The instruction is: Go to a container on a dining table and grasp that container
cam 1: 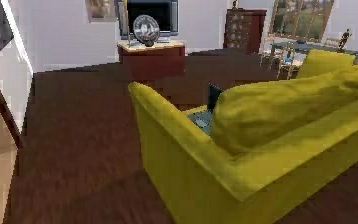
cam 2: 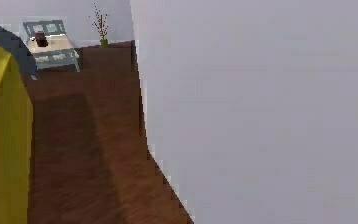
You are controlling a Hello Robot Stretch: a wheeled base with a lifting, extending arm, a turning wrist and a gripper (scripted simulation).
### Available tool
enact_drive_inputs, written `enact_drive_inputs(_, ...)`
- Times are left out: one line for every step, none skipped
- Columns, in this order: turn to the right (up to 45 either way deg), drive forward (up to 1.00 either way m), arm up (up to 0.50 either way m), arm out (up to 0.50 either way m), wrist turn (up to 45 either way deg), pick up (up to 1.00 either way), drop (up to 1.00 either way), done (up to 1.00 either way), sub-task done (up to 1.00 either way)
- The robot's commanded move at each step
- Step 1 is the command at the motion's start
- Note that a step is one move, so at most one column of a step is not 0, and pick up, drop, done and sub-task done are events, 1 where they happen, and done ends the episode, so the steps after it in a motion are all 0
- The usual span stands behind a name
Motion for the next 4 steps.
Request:
enact_drive_inputs(45.0,0.00,0.00,0.00,0.0,0.00,0.00,0.00,0.00)
enact_drive_inputs(15.0,0.00,0.00,0.00,0.0,0.00,0.00,0.00,0.00)
enact_drive_inputs(0.0,0.30,0.00,0.00,0.0,0.00,0.00,0.00,0.00)
enact_drive_inputs(0.0,1.00,0.00,0.00,0.0,0.00,0.00,0.00,0.00)
